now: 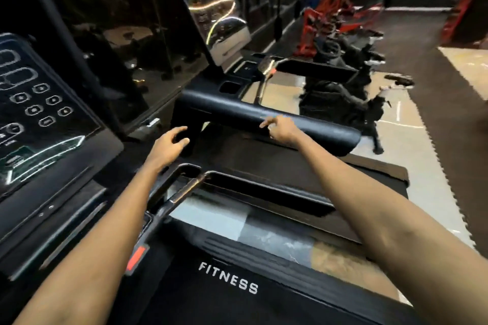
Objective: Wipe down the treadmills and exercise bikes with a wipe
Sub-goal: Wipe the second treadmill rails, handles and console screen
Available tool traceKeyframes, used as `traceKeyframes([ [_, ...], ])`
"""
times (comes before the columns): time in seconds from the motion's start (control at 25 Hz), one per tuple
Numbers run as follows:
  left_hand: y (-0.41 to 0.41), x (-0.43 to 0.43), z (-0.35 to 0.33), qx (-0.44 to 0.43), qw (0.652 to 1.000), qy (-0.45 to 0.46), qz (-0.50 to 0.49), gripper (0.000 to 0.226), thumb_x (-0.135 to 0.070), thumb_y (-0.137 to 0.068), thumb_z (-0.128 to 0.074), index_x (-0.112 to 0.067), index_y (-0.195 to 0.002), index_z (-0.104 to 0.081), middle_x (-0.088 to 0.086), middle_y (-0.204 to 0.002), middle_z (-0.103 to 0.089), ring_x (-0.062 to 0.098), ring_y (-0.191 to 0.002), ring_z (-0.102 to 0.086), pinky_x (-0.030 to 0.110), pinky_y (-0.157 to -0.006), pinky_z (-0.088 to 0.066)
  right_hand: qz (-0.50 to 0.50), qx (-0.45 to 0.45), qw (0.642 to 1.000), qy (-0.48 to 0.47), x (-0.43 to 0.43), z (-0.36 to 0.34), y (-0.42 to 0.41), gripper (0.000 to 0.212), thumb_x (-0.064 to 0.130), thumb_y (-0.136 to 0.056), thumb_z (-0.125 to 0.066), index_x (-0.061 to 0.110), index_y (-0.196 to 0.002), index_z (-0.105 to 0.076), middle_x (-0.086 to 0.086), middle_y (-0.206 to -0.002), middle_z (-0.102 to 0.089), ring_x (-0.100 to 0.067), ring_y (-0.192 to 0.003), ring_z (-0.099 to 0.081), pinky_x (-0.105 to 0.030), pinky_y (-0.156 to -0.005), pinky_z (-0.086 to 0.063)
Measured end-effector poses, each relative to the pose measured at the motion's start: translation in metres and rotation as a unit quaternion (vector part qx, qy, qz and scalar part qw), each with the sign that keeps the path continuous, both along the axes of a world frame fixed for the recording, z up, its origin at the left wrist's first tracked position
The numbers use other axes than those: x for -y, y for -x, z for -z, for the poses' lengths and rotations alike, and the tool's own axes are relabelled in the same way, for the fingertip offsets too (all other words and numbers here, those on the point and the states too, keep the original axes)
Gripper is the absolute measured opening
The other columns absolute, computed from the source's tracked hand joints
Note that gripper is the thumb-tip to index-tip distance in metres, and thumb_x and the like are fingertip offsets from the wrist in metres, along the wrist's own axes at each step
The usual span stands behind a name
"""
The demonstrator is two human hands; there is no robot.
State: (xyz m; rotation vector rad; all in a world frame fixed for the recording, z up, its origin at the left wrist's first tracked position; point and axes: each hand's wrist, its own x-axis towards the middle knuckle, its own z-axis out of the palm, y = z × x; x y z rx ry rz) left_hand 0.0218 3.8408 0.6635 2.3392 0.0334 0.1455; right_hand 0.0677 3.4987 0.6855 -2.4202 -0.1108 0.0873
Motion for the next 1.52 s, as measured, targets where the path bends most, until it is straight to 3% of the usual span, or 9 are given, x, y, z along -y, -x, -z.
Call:
traceKeyframes([
  [0.12, -0.021, 0.064, 0.0, -0.004, 0.998, 0.015, 0.056, 0.048, -0.022, -0.096, -0.065, -0.026, -0.142, -0.055, 0.003, -0.141, -0.059, 0.02, -0.133, -0.052, 0.027, -0.107, -0.036, 0.072, 0.011, 0.997, 0.029, 0.083, -0.01, 0.016, 0.032, 0.01, -0.094, -0.056, 0.008, -0.123, -0.067, -0.015, -0.119, -0.068, -0.025, -0.111, -0.062, -0.021, -0.08, -0.041],
  [0.2, -0.031, 0.104, -0.004, -0.012, 0.996, 0.008, 0.086, 0.05, -0.026, -0.096, -0.064, -0.031, -0.144, -0.053, 0.007, -0.139, -0.061, 0.026, -0.131, -0.054, 0.033, -0.109, -0.039, 0.106, 0.023, 0.993, 0.05, 0.13, -0.019, 0.03, 0.048, 0.025, -0.091, -0.07, 0.003, -0.133, -0.061, -0.016, -0.133, -0.062, -0.029, -0.124, -0.057, -0.028, -0.096, -0.041],
  [0.28, -0.043, 0.139, -0.009, -0.011, 0.994, -0.01, 0.11, 0.052, -0.034, -0.094, -0.064, -0.039, -0.144, -0.05, 0.007, -0.14, -0.06, 0.029, -0.132, -0.052, 0.038, -0.114, -0.038, 0.144, 0.042, 0.986, 0.072, 0.17, -0.027, 0.04, 0.062, 0.035, -0.086, -0.076, 0.0, -0.134, -0.058, -0.016, -0.137, -0.06, -0.03, -0.128, -0.054, -0.031, -0.102, -0.041],
  [0.56, -0.076, 0.234, -0.038, 0.026, 0.981, -0.007, 0.191, 0.052, -0.023, -0.096, -0.063, -0.028, -0.146, -0.051, 0.01, -0.147, -0.052, 0.025, -0.136, -0.046, 0.024, -0.101, -0.033, 0.249, 0.063, 0.964, 0.076, 0.265, -0.043, 0.071, 0.055, 0.012, -0.081, -0.075, 0.004, -0.133, -0.06, -0.016, -0.135, -0.061, -0.028, -0.125, -0.056, -0.024, -0.094, -0.041],
  [0.76, -0.087, 0.289, -0.051, 0.039, 0.98, -0.02, 0.195, 0.052, -0.023, -0.095, -0.064, -0.027, -0.146, -0.051, 0.01, -0.144, -0.055, 0.027, -0.134, -0.049, 0.035, -0.111, -0.036, 0.261, 0.092, 0.959, 0.066, 0.322, -0.047, 0.07, 0.042, 0.013, -0.085, -0.073, 0.01, -0.126, -0.067, -0.014, -0.132, -0.063, -0.03, -0.122, -0.057, -0.027, -0.093, -0.041],
  [0.88, -0.092, 0.33, -0.057, 0.046, 0.982, -0.032, 0.182, 0.051, -0.024, -0.095, -0.064, -0.028, -0.145, -0.051, 0.008, -0.146, -0.053, 0.026, -0.134, -0.049, 0.033, -0.111, -0.035, 0.257, 0.1, 0.96, 0.055, 0.362, -0.046, 0.057, 0.038, 0.018, -0.085, -0.074, 0.013, -0.122, -0.069, -0.011, -0.13, -0.065, -0.029, -0.122, -0.058, -0.028, -0.095, -0.042],
  [1.12, -0.109, 0.397, -0.06, 0.043, 0.988, -0.028, 0.144, 0.052, -0.029, -0.094, -0.065, -0.033, -0.144, -0.052, 0.004, -0.145, -0.056, 0.023, -0.132, -0.052, 0.037, -0.114, -0.037, 0.223, 0.102, 0.969, 0.029, 0.443, -0.047, 0.019, 0.04, 0.022, -0.083, -0.077, 0.012, -0.121, -0.069, -0.014, -0.124, -0.066, -0.029, -0.116, -0.06, -0.021, -0.082, -0.037],
  [1.4, -0.133, 0.435, -0.065, 0.022, 0.995, -0.019, 0.096, 0.053, -0.033, -0.091, -0.066, -0.035, -0.142, -0.053, 0.005, -0.14, -0.059, 0.018, -0.131, -0.053, 0.033, -0.112, -0.038, 0.188, 0.09, 0.978, 0.002, 0.49, -0.05, -0.038, 0.041, 0.025, -0.085, -0.078, 0.013, -0.123, -0.068, -0.012, -0.125, -0.066, -0.027, -0.117, -0.061, -0.021, -0.087, -0.039],
  [1.52, -0.156, 0.446, -0.071, 0.031, 0.996, -0.017, 0.088, 0.052, -0.036, -0.089, -0.065, -0.038, -0.14, -0.053, 0.003, -0.133, -0.064, 0.017, -0.123, -0.058, 0.03, -0.103, -0.042, 0.193, 0.099, 0.976, -0.009, 0.5, -0.045, -0.065, 0.038, 0.03, -0.084, -0.077, 0.016, -0.118, -0.068, -0.01, -0.122, -0.067, -0.028, -0.115, -0.062, -0.03, -0.098, -0.045],
])
